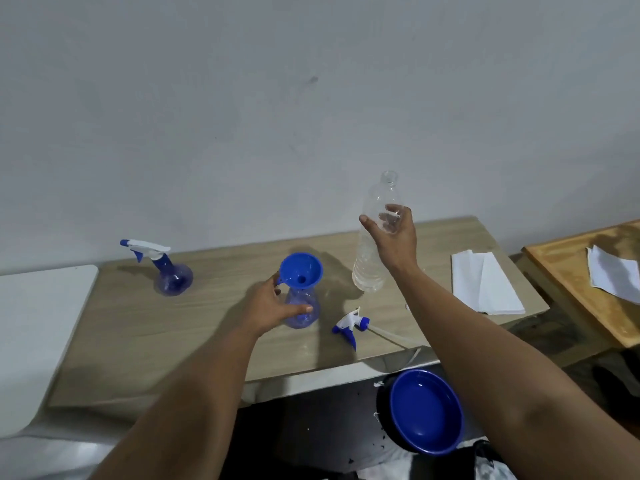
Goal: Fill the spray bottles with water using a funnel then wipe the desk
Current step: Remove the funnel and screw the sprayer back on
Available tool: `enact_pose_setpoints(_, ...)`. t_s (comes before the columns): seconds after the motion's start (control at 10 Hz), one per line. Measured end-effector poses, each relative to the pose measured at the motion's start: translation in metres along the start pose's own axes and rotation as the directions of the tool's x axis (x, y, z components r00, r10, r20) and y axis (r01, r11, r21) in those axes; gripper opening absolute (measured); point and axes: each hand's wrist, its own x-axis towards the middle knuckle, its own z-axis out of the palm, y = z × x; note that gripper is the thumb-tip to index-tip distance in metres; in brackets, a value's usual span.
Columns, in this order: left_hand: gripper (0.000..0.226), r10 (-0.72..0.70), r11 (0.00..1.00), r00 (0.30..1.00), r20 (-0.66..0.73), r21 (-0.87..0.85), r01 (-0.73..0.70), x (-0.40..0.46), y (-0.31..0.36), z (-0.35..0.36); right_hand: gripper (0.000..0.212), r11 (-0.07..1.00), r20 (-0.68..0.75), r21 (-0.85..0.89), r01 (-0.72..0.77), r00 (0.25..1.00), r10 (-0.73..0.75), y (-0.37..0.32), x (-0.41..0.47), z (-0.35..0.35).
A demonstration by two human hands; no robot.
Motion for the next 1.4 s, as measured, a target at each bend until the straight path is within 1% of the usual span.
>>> enact_pose_setpoints(0.1, 0.070, -0.079, 0.997, 0.997, 0.003, -0.012, 0.079, 0.004, -0.006, 0.018, 0.065, 1.000, 0.040, -0.006, -0.024, 0.999, 0.024, 0.018, 0.011, 0.009)
enact_pose_setpoints(0.2, 0.057, -0.121, 0.992, 0.993, -0.013, -0.032, 0.121, 0.008, -0.013, 0.033, 0.064, 0.999, 0.088, 0.007, -0.044, 0.995, 0.043, 0.034, 0.016, 0.017)
enact_pose_setpoints(0.3, 0.046, -0.140, 0.989, 0.988, -0.068, -0.047, 0.137, 0.012, -0.019, 0.041, 0.065, 0.999, 0.140, -0.004, -0.047, 0.989, 0.047, 0.049, 0.017, 0.021)
enact_pose_setpoints(0.4, 0.035, -0.125, 0.992, 0.986, -0.114, -0.030, 0.123, 0.012, -0.017, 0.044, 0.071, 0.999, 0.169, -0.030, -0.037, 0.985, 0.041, 0.055, 0.013, 0.022)
enact_pose_setpoints(0.5, 0.038, -0.122, 0.992, 0.984, -0.130, -0.037, 0.119, 0.011, -0.015, 0.046, 0.081, 0.996, 0.197, -0.080, -0.041, 0.979, 0.057, 0.055, 0.010, 0.019)
enact_pose_setpoints(0.6, 0.041, -0.125, 0.992, 0.983, -0.135, -0.029, 0.122, 0.010, -0.014, 0.048, 0.096, 0.987, 0.230, -0.139, -0.076, 0.967, 0.107, 0.056, 0.004, 0.012)
enact_pose_setpoints(0.7, 0.041, -0.141, 0.990, 0.979, -0.144, -0.036, 0.138, 0.008, -0.011, 0.049, 0.101, 0.977, 0.198, -0.170, -0.127, 0.967, 0.160, 0.059, -0.012, 0.004)
enact_pose_setpoints(0.8, 0.043, -0.169, 0.986, 0.978, -0.125, -0.026, 0.167, 0.005, -0.009, 0.048, 0.082, 0.986, 0.022, -0.104, -0.133, 0.990, 0.136, 0.058, -0.044, -0.002)
enact_pose_setpoints(0.9, 0.043, -0.168, 0.986, 0.979, -0.119, -0.021, 0.166, 0.006, -0.012, 0.049, 0.052, 0.999, -0.037, -0.002, -0.037, 0.999, 0.036, 0.058, -0.078, -0.003)
enact_pose_setpoints(1.0, 0.048, -0.186, 0.982, 0.973, -0.137, -0.012, 0.186, 0.008, -0.015, 0.050, 0.034, 0.997, 0.151, -0.020, 0.071, 0.986, -0.067, 0.051, -0.091, 0.006)
enact_pose_setpoints(1.1, 0.046, -0.190, 0.982, 0.975, -0.117, -0.011, 0.190, 0.011, -0.020, 0.052, 0.038, 0.960, 0.415, -0.109, 0.258, 0.889, -0.192, 0.024, -0.085, 0.024)
enact_pose_setpoints(1.2, 0.050, -0.176, 0.984, 0.975, -0.136, -0.012, 0.176, 0.010, -0.012, 0.053, 0.082, 0.838, 0.642, -0.381, 0.390, 0.764, -0.064, -0.010, -0.068, 0.048)
enact_pose_setpoints(1.3, 0.022, -0.181, 0.981, 0.979, -0.091, 0.059, 0.187, 0.008, -0.012, 0.057, 0.094, 0.590, 0.738, -0.604, 0.536, 0.655, 0.160, -0.033, -0.055, 0.074)
enact_pose_setpoints(1.4, 0.007, -0.068, 0.990, 0.981, -0.183, 0.109, 0.089, 0.016, -0.018, 0.056, 0.073, 0.420, 0.729, -0.676, 0.606, 0.633, 0.259, -0.047, -0.048, 0.094)
